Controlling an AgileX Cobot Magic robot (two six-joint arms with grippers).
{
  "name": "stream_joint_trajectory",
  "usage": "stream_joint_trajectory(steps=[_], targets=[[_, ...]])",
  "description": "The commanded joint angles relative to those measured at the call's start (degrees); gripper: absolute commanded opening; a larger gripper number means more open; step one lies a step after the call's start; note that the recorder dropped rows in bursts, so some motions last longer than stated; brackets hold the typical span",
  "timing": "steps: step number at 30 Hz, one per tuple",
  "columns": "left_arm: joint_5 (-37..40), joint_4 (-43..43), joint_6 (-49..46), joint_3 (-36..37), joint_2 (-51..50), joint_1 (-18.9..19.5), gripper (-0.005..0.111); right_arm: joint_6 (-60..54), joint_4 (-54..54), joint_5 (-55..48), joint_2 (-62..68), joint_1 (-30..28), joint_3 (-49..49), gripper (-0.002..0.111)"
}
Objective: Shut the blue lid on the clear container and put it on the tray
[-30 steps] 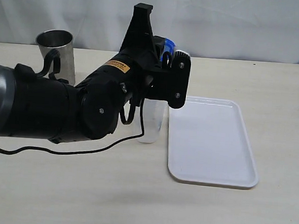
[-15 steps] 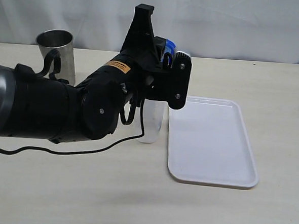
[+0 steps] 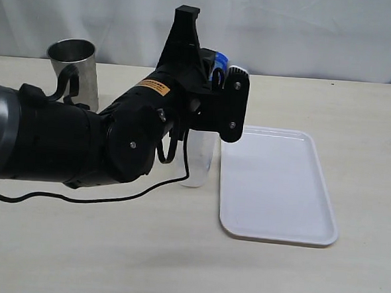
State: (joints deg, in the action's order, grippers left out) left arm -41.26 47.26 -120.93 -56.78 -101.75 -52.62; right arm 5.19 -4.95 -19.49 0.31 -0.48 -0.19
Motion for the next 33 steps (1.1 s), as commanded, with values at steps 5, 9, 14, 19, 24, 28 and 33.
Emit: stream_joint_trajectory(steps=[5, 9, 14, 19, 24, 28, 33], targets=[[-0.73, 1.4, -0.21, 0.27, 0.26, -0.99, 0.0, 0.0, -0.17, -0.19, -0.31, 0.13, 0.19, 0.005], [-0.63, 3.06, -0.21, 0.27, 0.26, -0.85, 0.0, 0.0, -0.17, -0.19, -0.31, 0.13, 0.19, 0.005], [0.17, 4.24, -0.21, 0.87, 0.26, -0.85, 0.0, 0.0, -0.17, -0.19, -0.31, 0.13, 0.19, 0.005], [-1.21, 4.38, -0.21, 1.33, 0.26, -0.85, 0.0, 0.0, -0.17, -0.19, -0.31, 0.13, 0.19, 0.005], [-5.79, 4.64, -0.11, 1.33, 0.26, -0.85, 0.0, 0.0, -0.17, -0.19, -0.31, 0.13, 0.19, 0.005], [-5.89, 4.64, 0.02, 1.33, 0.26, -0.85, 0.0, 0.0, -0.17, -0.19, -0.31, 0.13, 0.19, 0.005], [-7.01, 4.32, 1.44, 1.33, 0.26, 0.11, 0.0, 0.0, -0.17, -0.19, -0.31, 0.13, 0.19, 0.005]])
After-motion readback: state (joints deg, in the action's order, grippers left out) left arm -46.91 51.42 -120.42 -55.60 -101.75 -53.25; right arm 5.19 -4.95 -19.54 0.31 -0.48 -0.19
